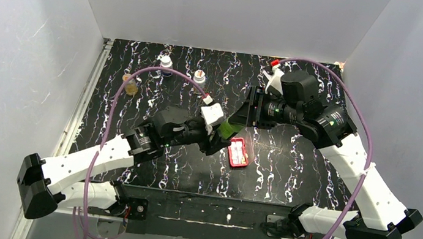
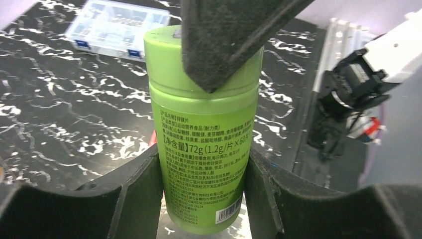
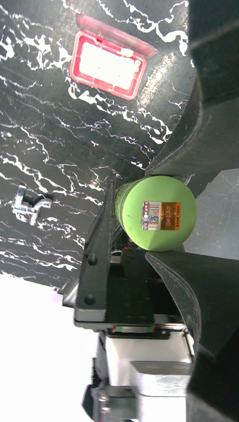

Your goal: Sort the pills into containers

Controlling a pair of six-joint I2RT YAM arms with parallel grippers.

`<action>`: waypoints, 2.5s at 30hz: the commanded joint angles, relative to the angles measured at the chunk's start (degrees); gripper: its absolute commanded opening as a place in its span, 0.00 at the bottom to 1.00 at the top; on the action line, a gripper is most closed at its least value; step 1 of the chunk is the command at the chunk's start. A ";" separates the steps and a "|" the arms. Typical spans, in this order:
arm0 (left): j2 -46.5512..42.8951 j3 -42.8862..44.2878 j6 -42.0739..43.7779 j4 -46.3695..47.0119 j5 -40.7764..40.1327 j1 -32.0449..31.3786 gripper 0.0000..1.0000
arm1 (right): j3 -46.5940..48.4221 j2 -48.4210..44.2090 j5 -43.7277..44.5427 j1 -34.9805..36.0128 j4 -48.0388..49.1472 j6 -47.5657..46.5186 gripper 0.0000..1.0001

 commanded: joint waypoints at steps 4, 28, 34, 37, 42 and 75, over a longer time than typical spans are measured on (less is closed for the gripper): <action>2.19 4.99 7.27 1.26 -12.99 -3.80 0.00 | 1.89 -0.73 5.32 0.93 -0.89 0.98 0.93; 2.84 -0.01 -24.08 18.21 48.80 9.15 0.00 | -10.58 -13.05 -30.25 -10.20 17.59 -12.62 1.00; 4.49 0.12 -28.06 22.58 51.02 9.39 0.00 | -10.39 -12.99 -30.57 -7.70 17.47 -13.54 0.96; 5.24 0.18 -29.02 23.47 51.37 9.56 0.00 | -10.49 -13.25 -30.54 -7.41 17.52 -13.62 0.92; 5.42 0.02 -29.57 24.32 50.89 9.84 0.00 | -10.46 -13.44 -29.60 -7.30 16.81 -13.67 0.78; 3.89 5.54 -11.34 3.70 18.44 10.13 0.00 | -2.33 -5.20 -13.18 -6.23 2.41 -7.98 0.34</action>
